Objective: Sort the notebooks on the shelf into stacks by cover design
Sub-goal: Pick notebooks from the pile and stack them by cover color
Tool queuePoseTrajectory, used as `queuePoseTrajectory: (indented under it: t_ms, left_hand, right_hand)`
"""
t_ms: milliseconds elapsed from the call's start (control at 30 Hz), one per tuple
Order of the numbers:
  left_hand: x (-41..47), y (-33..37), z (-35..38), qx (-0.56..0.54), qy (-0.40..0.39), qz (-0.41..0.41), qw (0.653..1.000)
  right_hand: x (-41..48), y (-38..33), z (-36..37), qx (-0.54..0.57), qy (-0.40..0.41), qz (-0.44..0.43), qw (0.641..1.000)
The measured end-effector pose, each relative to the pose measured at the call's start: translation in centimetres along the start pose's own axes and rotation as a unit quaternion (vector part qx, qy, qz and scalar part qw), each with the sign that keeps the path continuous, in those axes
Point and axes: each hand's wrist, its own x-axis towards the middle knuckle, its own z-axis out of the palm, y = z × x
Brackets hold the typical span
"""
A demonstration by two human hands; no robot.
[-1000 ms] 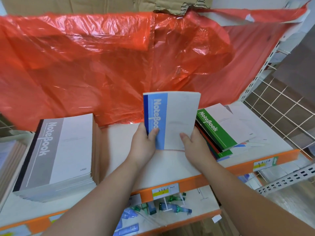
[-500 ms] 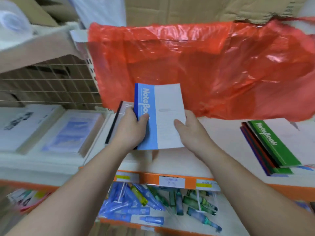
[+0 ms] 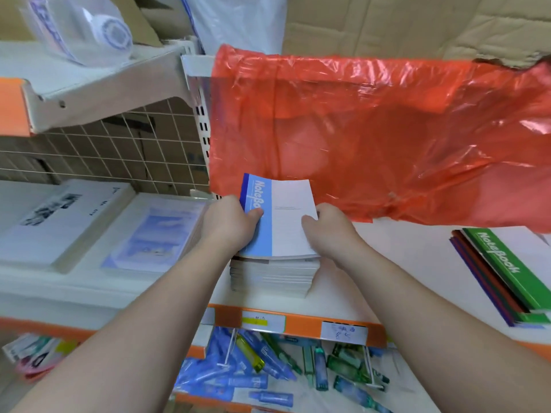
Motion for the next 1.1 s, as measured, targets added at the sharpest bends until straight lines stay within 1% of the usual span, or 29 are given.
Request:
queuePoseTrajectory:
  t_ms: [133, 367, 533, 667, 833, 900, 967, 1033, 1100]
  left_hand:
    - [0.5, -0.8, 0.9, 0.014, -0.009, 0.02, 1.0]
    - [0.7, -1.4, 1.5, 0.028, 0.002, 0.049, 0.998]
    - [0.8, -1.7, 1.7, 0.042, -0.005, 0.049, 0.998]
    - [1.0, -2.0, 2.1, 0.041, -0.01, 0.046, 0.998]
    - [1.0, -2.0, 2.0, 0.062, -0.025, 0.042, 0.997]
    - [0.4, -1.0, 1.1, 0.078, -0.016, 0.042, 0.996]
    - [-0.3, 0.7, 0.1, 0.081, 0.016, 0.083, 0.993]
    - [-0.8, 3.1, -0.1, 0.09, 0.034, 0.173, 0.98]
    - [-1.4, 5.5, 1.0, 0.102, 0.028, 0.268, 0.958]
  right_hand:
    - [0.1, 0.4, 0.7, -0.048, 0.007, 0.012, 0.999]
    - [0.5, 1.2, 1.5, -0.078, 0.026, -0.001, 0.997]
    - [0.8, 1.9, 1.9, -0.081, 0.029, 0.004, 0.996]
    - [0.9, 2.3, 2.4, -0.112, 0.034, 0.006, 0.993]
    - [1.0, 2.7, 2.9, -0.096, 0.032, 0.004, 0.995]
    - [1.1, 2.8, 2.7, -0.1, 0.025, 0.007, 0.995]
    - [1.2, 2.9, 2.1, -0.093, 0.036, 0.011, 0.995]
    - [1.0, 3.4, 0.8, -0.09, 0.059, -0.009, 0.994]
    - [0.3, 4.5, -0.9, -0.132, 0.06, -0.043, 0.989]
